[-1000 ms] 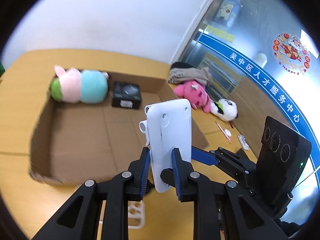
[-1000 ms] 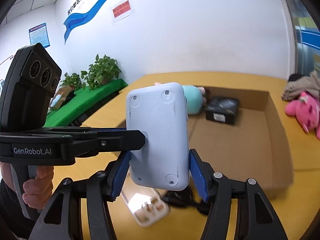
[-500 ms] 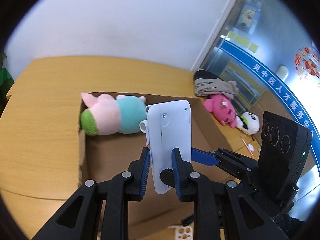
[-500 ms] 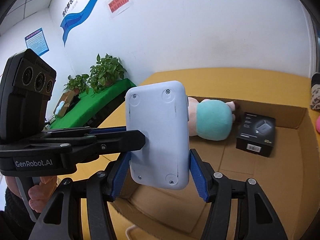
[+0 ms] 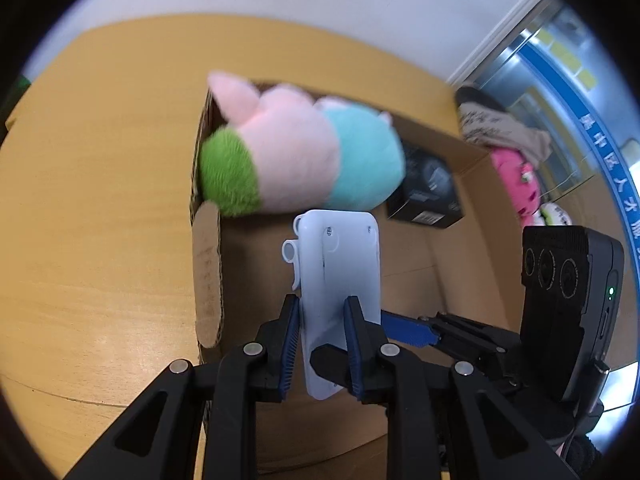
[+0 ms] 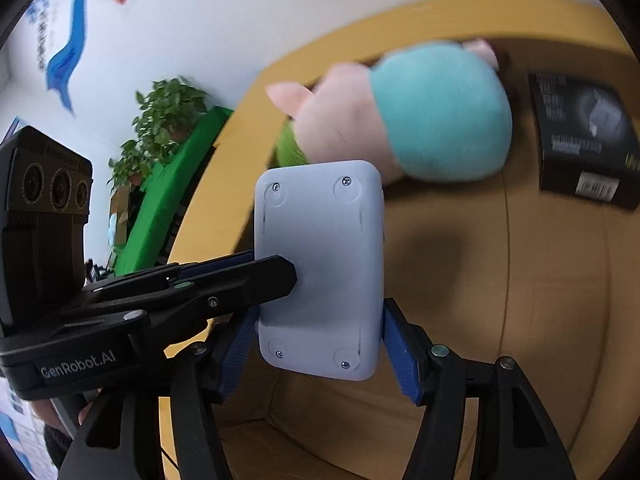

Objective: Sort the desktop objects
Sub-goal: 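Carry the white power bank with the left gripper into the cardboard box, then open the left gripper to release the power bank and withdraw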

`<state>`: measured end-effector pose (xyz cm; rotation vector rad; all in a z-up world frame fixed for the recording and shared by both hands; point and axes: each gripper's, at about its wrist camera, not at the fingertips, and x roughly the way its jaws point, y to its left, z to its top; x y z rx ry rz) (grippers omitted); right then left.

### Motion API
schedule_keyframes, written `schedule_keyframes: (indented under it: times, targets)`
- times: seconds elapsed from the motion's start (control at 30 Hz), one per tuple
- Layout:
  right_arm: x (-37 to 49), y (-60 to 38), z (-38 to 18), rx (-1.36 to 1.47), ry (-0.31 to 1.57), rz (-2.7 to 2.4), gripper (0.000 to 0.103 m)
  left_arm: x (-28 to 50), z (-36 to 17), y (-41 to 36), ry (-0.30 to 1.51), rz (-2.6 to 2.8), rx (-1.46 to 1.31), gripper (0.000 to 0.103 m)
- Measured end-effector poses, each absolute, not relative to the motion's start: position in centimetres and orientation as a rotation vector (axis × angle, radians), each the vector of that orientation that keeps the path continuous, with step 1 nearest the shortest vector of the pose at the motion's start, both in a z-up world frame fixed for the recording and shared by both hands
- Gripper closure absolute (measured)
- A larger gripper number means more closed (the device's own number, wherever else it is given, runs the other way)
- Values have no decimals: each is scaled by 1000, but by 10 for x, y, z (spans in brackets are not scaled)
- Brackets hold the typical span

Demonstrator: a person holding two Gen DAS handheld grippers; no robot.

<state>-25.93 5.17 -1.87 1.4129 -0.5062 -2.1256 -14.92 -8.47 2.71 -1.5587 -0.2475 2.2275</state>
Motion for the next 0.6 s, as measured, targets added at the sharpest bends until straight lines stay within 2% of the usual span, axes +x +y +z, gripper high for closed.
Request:
schedule_keyframes:
  times: [0.27,0.37,0.43,0.47,0.57,0.6]
  targets:
    - [-281,46,-40,1561,-533,-2088,34,-167,5,-91,-305,2164,-1649,82]
    - [-290,46,-51,1615,-572,-2030,30,-170,2,-96,-322,2152,-1650,89]
    - [-294,45,-54,1625,-568,-2026,28,-171,3,-99,-329,2157,-1648,89]
    - [-295,44,-54,1621,-570,-2019,27,-171,3,-101,-339,2157,-1643,90]
    - [-292,45,-55,1611,-590,-1993,8,-165,15,-103,-330,2208,-1588,90]
    - [-288,48,-52,1586,-588,-2008,7,-162,19,-104,-325,2229,-1567,90]
